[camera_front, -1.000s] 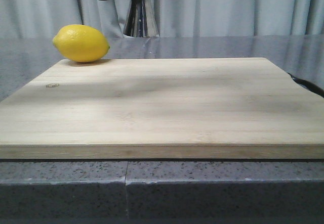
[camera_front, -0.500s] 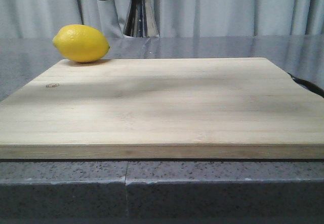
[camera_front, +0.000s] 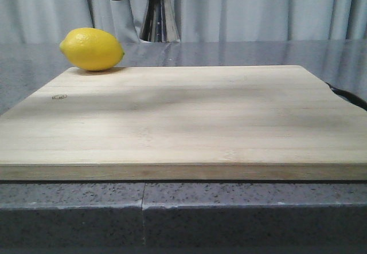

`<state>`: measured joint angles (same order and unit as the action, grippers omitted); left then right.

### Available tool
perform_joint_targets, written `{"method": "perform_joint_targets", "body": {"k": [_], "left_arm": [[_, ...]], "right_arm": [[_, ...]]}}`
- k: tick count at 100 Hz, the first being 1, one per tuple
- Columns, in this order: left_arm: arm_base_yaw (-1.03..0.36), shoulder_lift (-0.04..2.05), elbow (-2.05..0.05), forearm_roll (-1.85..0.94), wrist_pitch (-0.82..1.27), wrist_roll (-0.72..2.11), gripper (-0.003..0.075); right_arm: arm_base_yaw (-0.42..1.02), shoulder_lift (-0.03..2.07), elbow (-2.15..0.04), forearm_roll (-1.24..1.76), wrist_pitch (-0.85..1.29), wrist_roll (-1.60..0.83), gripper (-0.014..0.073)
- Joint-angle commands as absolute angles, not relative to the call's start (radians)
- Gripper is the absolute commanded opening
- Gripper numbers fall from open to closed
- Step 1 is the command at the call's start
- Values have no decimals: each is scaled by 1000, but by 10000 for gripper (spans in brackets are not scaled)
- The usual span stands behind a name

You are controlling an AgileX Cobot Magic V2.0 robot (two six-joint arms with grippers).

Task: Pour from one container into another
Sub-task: 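Tilt the beaker with the right gripper, pouring liquid into the jigger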

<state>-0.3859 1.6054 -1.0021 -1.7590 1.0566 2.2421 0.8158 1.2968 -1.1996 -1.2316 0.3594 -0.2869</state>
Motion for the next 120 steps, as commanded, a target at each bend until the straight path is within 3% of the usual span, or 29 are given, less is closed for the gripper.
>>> {"method": "perform_joint_targets", "body": {"k": [1,95,120], "left_arm": [[-394,1563,-1032,-1850,1110,2233,197],[-394,1563,-1032,-1850,1110,2233,197],[-394,1563,-1032,-1850,1110,2233,197]], "right_arm": [[815,1270,-1237,-1280,333,-288,279],[815,1270,-1237,-1282,335,-284,279],[813,1270,-1237,-1161,433,-107,279]]}}
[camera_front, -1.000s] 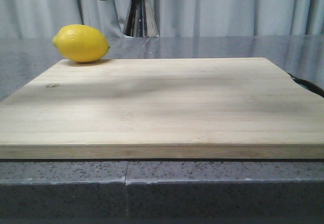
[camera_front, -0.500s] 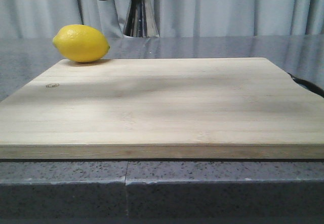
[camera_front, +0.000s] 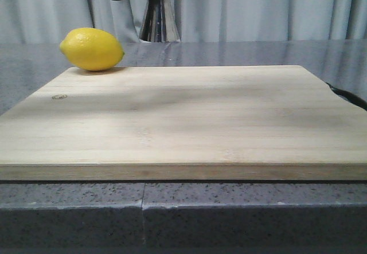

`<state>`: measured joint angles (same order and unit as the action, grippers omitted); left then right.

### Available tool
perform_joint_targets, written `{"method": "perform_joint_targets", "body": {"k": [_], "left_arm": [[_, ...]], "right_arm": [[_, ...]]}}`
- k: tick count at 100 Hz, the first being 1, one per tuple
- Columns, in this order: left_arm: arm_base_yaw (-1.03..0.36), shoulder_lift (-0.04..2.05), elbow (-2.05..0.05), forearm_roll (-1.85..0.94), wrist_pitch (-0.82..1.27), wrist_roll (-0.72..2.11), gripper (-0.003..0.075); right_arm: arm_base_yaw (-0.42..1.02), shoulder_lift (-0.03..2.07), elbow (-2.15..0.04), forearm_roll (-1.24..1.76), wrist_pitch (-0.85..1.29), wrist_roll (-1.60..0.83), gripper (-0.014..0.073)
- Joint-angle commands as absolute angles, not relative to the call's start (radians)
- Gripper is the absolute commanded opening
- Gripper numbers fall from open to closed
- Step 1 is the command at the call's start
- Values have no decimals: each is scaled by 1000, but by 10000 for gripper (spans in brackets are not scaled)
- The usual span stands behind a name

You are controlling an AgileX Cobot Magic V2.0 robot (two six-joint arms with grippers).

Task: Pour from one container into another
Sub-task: 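Tilt the beaker with the right gripper, pouring liquid into the jigger, then set the beaker back on the board and open the right gripper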

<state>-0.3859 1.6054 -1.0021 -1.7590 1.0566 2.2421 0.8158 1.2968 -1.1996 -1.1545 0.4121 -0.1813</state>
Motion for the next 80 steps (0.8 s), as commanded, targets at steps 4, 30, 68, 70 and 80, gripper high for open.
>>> {"method": "perform_joint_targets", "body": {"k": [4,30,68,70,80], "left_arm": [[-394,1563,-1032,-1850,1110,2233,197],[-394,1563,-1032,-1850,1110,2233,197],[-394,1563,-1032,-1850,1102,2233,197],[-394,1563,-1032,-1850,1101,2233,197],[-394,1563,-1032,-1850,1100,2233,197]], "right_arm": [[813,1270,-1237,-1161,437,-50,279],[743,1239,-1235,-1159,450,371,279],[410,1088,-1000,-1157,163,796,279],[377,1082,-974,-1157,133,823,279],[274,1072,-883,-1157,-24,894,279]]}}
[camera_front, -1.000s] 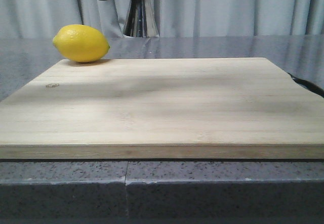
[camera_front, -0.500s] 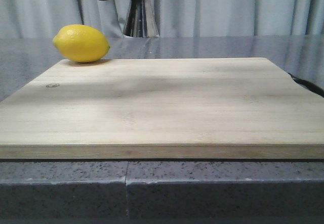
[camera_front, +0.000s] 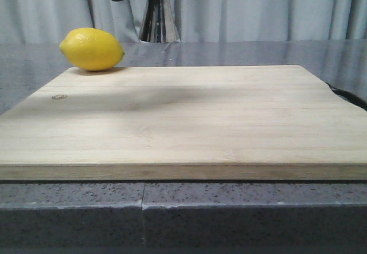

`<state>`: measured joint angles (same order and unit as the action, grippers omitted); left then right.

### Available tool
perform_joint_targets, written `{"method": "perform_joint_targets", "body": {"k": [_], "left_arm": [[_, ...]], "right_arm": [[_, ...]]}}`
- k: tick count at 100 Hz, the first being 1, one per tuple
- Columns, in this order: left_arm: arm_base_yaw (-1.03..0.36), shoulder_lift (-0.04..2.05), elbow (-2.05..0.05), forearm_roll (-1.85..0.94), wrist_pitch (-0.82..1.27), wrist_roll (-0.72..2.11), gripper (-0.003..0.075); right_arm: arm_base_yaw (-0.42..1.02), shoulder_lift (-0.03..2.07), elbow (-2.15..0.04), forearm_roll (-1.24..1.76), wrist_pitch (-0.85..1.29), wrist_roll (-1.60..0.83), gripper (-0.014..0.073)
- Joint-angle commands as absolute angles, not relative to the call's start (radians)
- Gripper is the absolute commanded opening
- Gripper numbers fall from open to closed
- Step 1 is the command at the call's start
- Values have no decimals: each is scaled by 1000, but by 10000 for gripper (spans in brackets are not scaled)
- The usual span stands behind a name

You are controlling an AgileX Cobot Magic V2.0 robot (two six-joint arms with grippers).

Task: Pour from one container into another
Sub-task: 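Set the beaker back on the board and open the right gripper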

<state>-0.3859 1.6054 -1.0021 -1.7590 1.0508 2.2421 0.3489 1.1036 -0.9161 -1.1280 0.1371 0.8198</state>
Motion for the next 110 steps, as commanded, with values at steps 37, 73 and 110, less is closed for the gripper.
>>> {"method": "perform_joint_targets", "body": {"k": [37,73,110], "left_arm": [[-394,1563,-1032,-1850,1100,2233,197],[-394,1563,-1032,-1850,1100,2233,197],[-394,1563,-1032,-1850,1100,2233,197]], "right_arm": [[69,1170,-720,-1150,-481,868,279],[15,1367,-720,-1150,-725,761,279],[-2,1517,-728,-1138,-809,637,279]]}}
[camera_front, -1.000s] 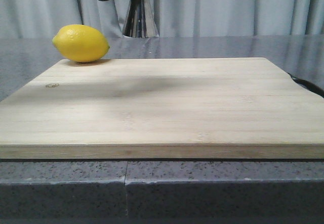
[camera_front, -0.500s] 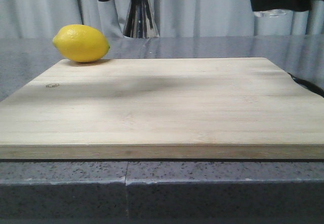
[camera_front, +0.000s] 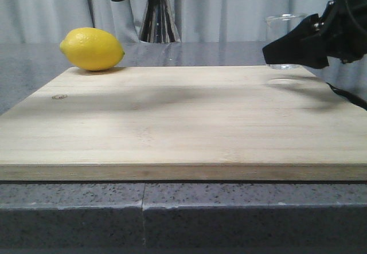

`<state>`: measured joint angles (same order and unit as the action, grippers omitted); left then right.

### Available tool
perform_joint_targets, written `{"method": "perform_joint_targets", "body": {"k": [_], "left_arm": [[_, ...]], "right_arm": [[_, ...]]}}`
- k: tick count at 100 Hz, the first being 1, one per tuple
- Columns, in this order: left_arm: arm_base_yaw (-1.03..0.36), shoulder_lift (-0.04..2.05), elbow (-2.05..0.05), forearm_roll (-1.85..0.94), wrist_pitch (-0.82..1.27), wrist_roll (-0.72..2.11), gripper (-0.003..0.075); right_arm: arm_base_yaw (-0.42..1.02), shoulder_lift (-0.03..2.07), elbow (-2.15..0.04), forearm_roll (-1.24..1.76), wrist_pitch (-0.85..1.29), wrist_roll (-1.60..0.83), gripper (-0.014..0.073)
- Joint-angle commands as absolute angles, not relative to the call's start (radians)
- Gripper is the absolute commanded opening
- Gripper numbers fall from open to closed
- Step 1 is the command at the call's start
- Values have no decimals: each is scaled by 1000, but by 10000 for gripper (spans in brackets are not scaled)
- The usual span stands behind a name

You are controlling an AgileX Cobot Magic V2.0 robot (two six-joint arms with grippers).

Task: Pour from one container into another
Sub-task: 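Set the beaker back on the board and open the right gripper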

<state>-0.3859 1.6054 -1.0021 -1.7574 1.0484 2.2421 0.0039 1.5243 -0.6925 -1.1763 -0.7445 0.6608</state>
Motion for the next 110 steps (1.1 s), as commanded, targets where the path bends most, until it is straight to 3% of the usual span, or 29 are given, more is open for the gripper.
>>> {"method": "perform_joint_targets", "body": {"k": [1,43,66,87,110], "left_arm": [[-394,1563,-1032,-1850,1100,2233,197],[-394,1563,-1032,-1850,1100,2233,197],[-394,1563,-1032,-1850,1100,2233,197],[-394,1563,-1032,-1850,1100,2233,197],[-394,1563,-1032,-1850,1100,2233,197]], "right_arm": [[-2,1522,-730,-1136,-809,630,279],[-2,1572,-730,-1089,-796,602,290],[-2,1565,-730,-1089,-791,631,524],[18,1473,-730,-1186,-614,801,542],[70,1332,-729,-1445,-416,1150,542]]}}
